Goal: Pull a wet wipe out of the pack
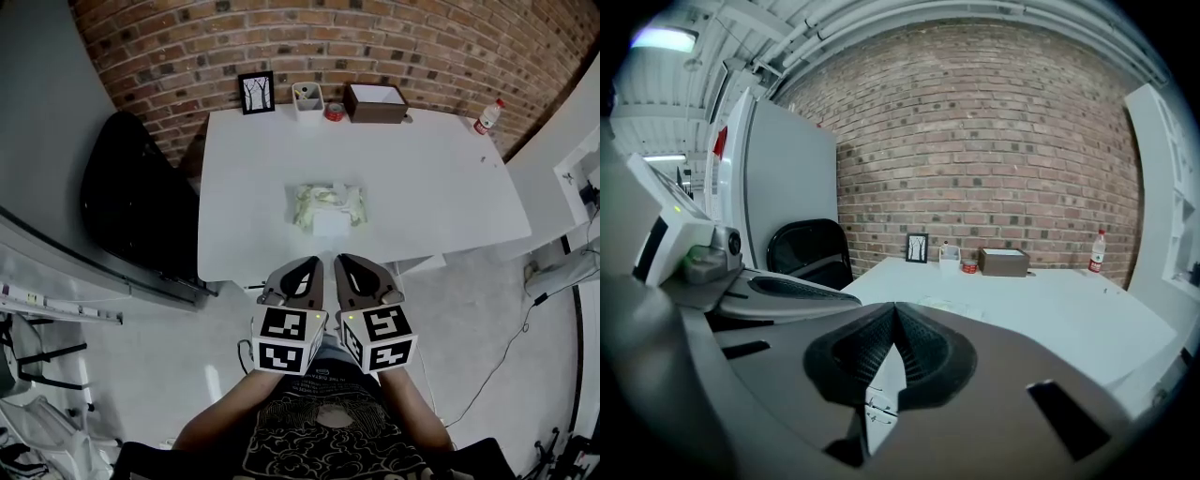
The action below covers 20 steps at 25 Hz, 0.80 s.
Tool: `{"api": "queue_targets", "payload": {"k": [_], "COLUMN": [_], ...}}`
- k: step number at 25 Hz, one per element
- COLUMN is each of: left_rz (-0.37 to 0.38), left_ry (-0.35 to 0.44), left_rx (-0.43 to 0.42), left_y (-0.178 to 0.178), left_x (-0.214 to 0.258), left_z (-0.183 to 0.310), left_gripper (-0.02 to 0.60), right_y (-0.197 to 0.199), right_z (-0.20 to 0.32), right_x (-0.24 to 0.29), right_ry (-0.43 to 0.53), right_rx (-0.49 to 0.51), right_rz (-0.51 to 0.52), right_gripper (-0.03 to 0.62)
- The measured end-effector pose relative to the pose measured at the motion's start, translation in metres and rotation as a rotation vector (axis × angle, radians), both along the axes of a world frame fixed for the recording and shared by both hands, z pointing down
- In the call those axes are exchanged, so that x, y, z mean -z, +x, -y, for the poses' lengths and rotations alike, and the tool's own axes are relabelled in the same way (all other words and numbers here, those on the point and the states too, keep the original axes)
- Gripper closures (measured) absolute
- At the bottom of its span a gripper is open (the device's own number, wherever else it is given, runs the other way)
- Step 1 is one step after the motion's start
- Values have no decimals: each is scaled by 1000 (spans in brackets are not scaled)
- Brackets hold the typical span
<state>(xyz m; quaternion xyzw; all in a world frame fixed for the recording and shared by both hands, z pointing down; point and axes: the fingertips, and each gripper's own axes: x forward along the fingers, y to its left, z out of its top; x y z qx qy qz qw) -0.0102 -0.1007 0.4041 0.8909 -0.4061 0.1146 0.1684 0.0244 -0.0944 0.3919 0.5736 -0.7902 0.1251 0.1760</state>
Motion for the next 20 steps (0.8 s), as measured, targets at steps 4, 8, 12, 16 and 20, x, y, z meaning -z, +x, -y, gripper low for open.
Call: {"api": "queue_targets", "payload": {"k": [4,8,12,16,20], "left_rz": [-5,-12,-15,-14,-11], "left_ry": [-2,2,0,1,3], "left_rx": [2,1,3,5,6], "left_y": [2,5,5,3,2], "left_x": [-1,3,5,4,2], "left_z": [-3,-7,-8,-8,-8], "left_gripper": [572,572,572,572,572], "right_y": [0,2,2,0,0], "right_z": [-3,-4,-4,-4,-4], "right_x": [0,2,5,5,4], "right_ry": [1,8,16,18,23], "right_rx": [9,11,12,13,14], "right_rz": [-7,-14,-15,-14,-13], "right_gripper": [579,579,579,577,579]}}
